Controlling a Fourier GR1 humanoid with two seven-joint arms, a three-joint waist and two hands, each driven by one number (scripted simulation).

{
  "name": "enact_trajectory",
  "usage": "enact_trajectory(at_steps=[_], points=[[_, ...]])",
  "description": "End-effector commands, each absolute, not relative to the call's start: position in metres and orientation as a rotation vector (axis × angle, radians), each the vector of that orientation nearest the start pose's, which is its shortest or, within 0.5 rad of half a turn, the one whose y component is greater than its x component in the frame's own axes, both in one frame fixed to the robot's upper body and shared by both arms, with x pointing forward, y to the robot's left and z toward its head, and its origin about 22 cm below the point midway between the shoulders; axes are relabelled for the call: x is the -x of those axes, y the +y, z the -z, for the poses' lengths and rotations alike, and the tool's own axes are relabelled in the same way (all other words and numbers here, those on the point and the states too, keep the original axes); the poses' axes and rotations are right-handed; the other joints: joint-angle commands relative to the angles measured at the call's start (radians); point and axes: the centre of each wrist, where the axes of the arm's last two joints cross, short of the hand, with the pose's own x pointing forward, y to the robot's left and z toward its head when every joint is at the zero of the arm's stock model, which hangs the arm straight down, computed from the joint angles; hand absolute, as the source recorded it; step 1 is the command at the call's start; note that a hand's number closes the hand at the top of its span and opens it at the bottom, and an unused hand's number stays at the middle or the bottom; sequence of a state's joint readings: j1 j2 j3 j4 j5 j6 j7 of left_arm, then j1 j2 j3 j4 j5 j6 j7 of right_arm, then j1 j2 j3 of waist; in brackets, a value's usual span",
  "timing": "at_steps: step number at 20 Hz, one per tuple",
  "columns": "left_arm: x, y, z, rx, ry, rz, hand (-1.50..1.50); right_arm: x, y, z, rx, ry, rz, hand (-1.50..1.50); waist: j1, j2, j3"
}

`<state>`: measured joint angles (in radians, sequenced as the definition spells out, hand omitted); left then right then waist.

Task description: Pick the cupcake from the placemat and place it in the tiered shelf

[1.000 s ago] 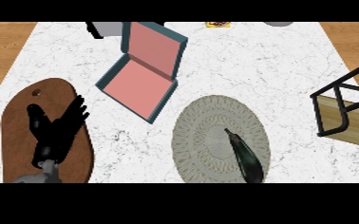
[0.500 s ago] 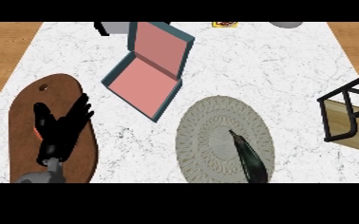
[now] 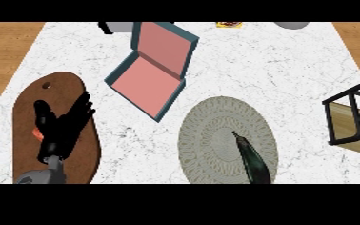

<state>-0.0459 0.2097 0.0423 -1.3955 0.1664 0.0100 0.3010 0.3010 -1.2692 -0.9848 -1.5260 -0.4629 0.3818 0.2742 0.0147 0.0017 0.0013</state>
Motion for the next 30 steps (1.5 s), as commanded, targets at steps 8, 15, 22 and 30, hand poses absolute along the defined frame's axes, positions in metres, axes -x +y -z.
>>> enact_trajectory(at_steps=[8, 15, 22, 30], points=[[-0.25, 0.291, 0.031, -0.074, -1.129, -0.015, 0.0, -0.172, -0.561, -0.341, 1.071, -1.394, -0.408, 1.5, 0.022, 0.008, -0.001], [-0.262, 0.273, 0.021, -0.05, -1.115, 0.005, 0.0, -0.204, -0.565, -0.319, 1.11, -1.413, -0.385, 1.5, 0.032, 0.009, 0.0], [-0.249, 0.303, 0.033, -0.091, -1.123, -0.028, 0.0, -0.217, -0.573, -0.31, 1.054, -1.467, -0.413, 1.5, 0.006, 0.003, -0.001], [-0.266, 0.301, 0.025, -0.095, -1.121, -0.037, 0.0, -0.241, -0.572, -0.284, 1.031, -1.49, -0.434, 1.5, 0.001, 0.003, -0.001]])
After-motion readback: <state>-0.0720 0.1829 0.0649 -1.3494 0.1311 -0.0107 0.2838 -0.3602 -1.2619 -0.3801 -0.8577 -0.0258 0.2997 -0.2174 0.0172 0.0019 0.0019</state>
